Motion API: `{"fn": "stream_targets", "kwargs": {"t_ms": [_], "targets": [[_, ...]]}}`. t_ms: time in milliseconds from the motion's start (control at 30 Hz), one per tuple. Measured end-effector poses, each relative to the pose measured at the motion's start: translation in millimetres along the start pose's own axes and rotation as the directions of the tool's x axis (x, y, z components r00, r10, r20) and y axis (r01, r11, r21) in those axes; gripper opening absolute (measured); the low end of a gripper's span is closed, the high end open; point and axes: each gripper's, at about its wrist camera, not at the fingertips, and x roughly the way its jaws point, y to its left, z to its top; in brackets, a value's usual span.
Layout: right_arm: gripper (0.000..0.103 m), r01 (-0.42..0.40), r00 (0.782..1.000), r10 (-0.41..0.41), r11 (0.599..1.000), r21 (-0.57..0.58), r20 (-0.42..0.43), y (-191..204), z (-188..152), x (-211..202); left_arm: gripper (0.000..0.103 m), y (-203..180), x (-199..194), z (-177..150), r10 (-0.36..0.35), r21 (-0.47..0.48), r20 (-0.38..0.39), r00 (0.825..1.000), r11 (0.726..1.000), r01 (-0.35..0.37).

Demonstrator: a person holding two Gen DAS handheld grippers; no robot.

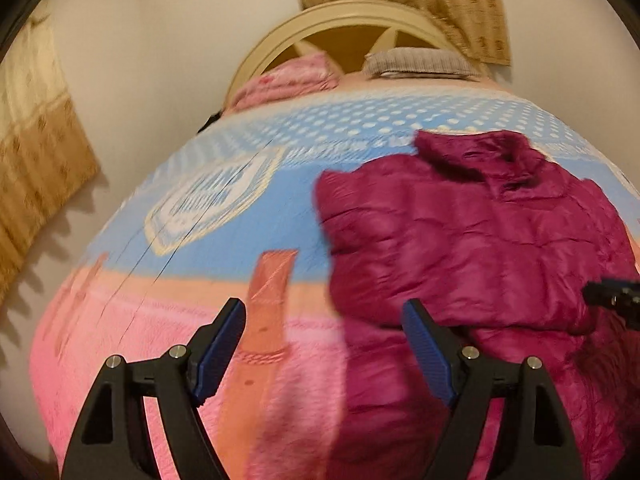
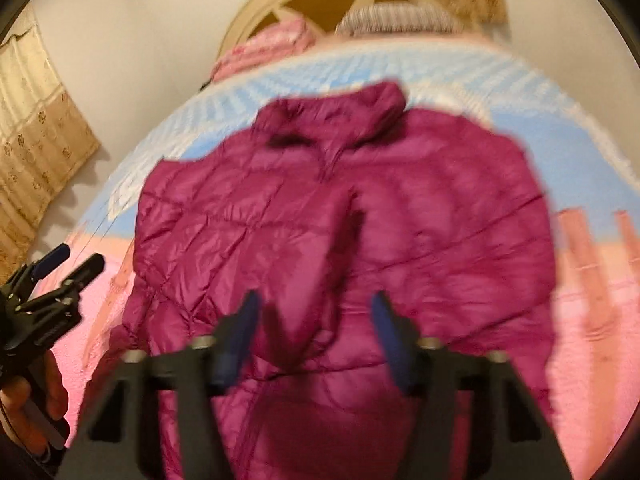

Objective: Fold large clothes

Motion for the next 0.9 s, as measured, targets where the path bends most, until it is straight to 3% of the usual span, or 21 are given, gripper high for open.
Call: {"fn": "stream_targets", "kwargs": {"t_ms": [33,200,367,500,567,600,633,667,800,867,900], "targets": [[0.036,-0.007,1.000,0.007,1.000,0.003,-0.015,0,-2,7,0.081,5,3,1,0.008,-0.011,-0.009,1.000,1.000,-0.008],[0.018,0.038,0.999,-0.037,0.999,-0.035,0.013,0,-21,3,0.081,35,18,6,0.067,-0.057,-0.048,0.997,0.996,-0.070],[0.014,0.122,0.993,-0.121,0.992,-0.042,0.006,-9,-30,-3,0.081,16,19,24,0.026,-0.075,-0.029,0.999,0.997,-0.028],[0.016,0.117,0.993,-0.117,0.993,-0.022,0.007,-15,-34,-14,0.081,-10,26,47,0.002,-0.033,0.005,1.000,0.999,-0.002],[0.044,0.098,0.994,-0.098,0.995,0.001,0.042,-14,-28,-26,0.081,-16,33,58,0.018,-0.032,0.024,1.000,0.999,-0.018],[0.075,0.078,0.995,-0.080,0.997,0.020,0.062,-14,-23,-33,0.081,-18,38,63,0.021,-0.039,0.023,1.000,0.999,-0.020],[0.090,0.062,0.994,-0.065,0.997,0.036,0.091,-14,-19,-39,0.081,-19,42,66,0.020,-0.045,0.015,1.000,0.999,-0.019],[0.089,0.058,0.991,-0.062,0.998,0.039,0.116,-12,-14,-42,0.081,-20,47,69,0.012,-0.054,0.002,1.000,0.998,-0.012],[0.080,0.082,0.993,-0.082,0.997,0.006,0.082,1,2,-17,0.081,-26,61,70,-0.006,-0.063,-0.032,0.999,0.998,0.004],[0.055,0.060,0.998,-0.060,0.998,0.007,0.013,2,4,8,0.081,-27,64,68,-0.014,-0.061,-0.040,0.999,0.998,0.011],[0.029,0.046,0.999,-0.045,0.999,0.005,-0.015,1,3,17,0.081,-27,64,66,-0.018,-0.056,-0.041,0.999,0.998,0.016]]}}
